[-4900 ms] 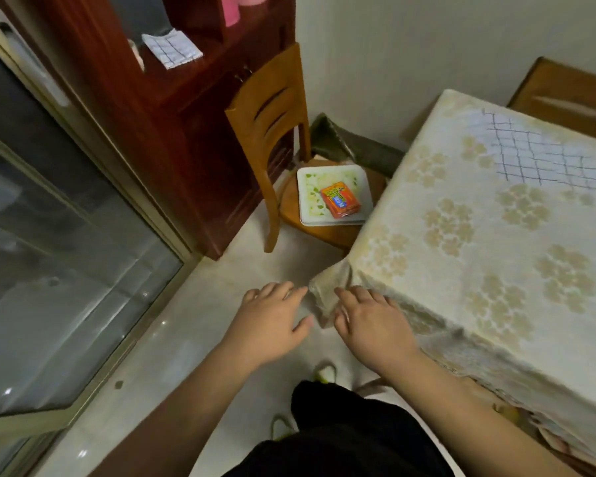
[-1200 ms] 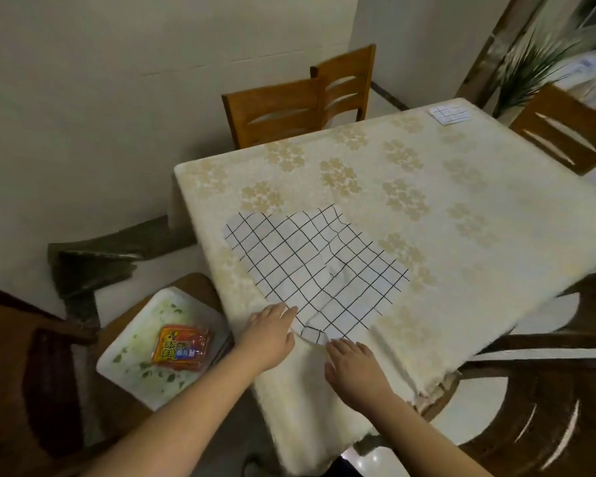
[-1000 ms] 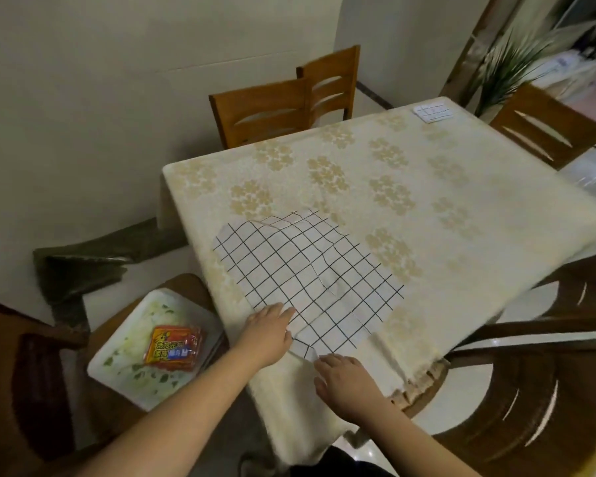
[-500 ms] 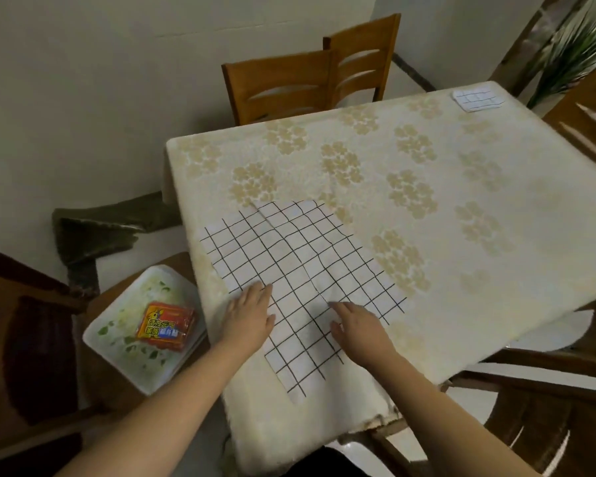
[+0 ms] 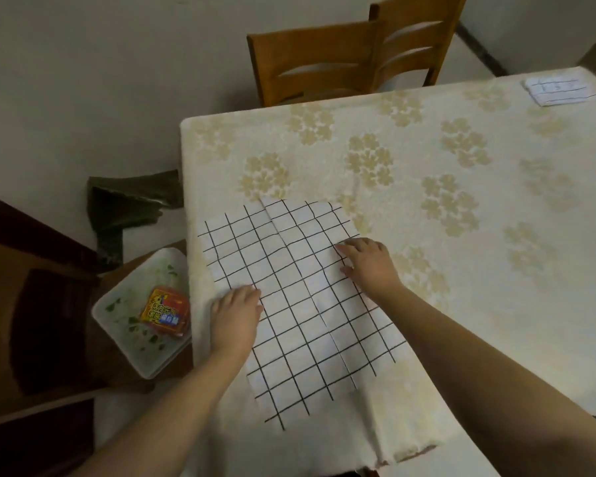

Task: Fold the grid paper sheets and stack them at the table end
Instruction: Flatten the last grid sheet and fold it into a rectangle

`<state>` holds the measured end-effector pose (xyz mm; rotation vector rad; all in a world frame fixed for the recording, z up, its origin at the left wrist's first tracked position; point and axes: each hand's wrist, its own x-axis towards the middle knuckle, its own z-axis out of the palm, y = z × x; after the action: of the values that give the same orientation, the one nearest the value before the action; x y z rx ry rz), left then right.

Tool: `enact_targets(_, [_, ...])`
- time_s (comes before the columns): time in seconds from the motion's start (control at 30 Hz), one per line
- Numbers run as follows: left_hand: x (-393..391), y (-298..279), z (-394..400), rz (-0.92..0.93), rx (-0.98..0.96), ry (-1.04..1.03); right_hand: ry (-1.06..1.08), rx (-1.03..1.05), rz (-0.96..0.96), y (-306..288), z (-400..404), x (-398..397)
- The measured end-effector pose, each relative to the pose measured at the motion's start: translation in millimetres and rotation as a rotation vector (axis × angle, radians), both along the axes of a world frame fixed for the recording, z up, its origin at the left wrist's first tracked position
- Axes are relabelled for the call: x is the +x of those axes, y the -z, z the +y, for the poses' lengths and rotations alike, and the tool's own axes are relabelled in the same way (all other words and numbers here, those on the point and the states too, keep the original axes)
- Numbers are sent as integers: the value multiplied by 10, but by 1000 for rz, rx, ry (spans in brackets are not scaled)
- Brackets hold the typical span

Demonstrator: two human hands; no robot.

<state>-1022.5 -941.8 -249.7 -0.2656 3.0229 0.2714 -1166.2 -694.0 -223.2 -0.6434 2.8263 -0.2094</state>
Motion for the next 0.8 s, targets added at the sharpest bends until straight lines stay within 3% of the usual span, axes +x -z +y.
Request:
enact_targets(0.37, [-83,68,1,31,41,-66,-116,-165,64,236,14,-181])
enact_targets(0.63, [-144,100,-32,-40,53,-113,-127,-178,80,303,50,-208])
enact_targets(0.8, [-118,71,-42,24,56,-89,-114,-177,93,324,25,-242])
